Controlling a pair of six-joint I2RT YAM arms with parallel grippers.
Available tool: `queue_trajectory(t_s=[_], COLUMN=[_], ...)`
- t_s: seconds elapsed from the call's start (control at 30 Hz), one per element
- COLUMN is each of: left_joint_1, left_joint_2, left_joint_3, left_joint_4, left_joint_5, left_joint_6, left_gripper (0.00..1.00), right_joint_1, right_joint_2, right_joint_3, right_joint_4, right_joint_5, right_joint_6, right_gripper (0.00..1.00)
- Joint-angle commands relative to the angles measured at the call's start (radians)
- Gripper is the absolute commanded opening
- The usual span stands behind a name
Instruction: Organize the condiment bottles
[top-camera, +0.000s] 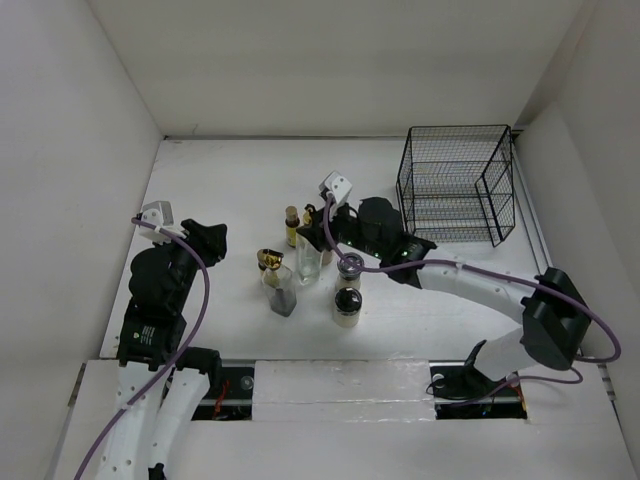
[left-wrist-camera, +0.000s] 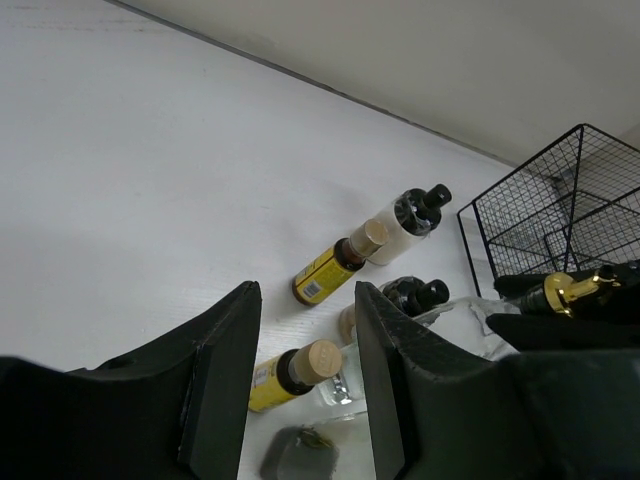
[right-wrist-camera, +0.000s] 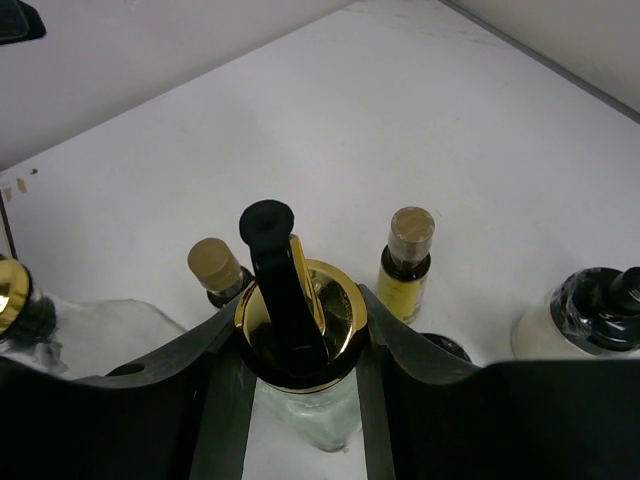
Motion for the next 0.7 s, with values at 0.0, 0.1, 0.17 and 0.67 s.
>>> queue_trajectory(t_s=[0.0, 0.1, 0.17, 0.67], left_joint_1=[-0.004, -0.004, -0.004, -0.004], left_joint_2=[-0.002, -0.011, -0.011, -0.021], left_joint_3=[-0.008, -0.008, -0.008, -0.008], left_joint_4=[0.041, 0.041, 0.041, 0.05], left_joint_5=[0.01, 0.01, 0.01, 0.019], left_joint_6=[0.014, 0.014, 0.014, 0.014], left_gripper=[0.39, 0.39, 0.39, 0.39], right_joint_1=[0.013, 0.013, 0.013, -0.237], right_joint_2=[-0.138, -0.198, -0.223, -0.225], right_joint_3=[0.045, 0.124, 0.16, 0.603], right_joint_4=[0.089, -0.008, -0.048, -0.355], right_joint_5=[0.042, 0.064, 0.064, 0.199], right_joint_6=[-0.004, -0.024, -0.033, -0.168], right_gripper=[0.0, 0.0, 0.0, 0.0])
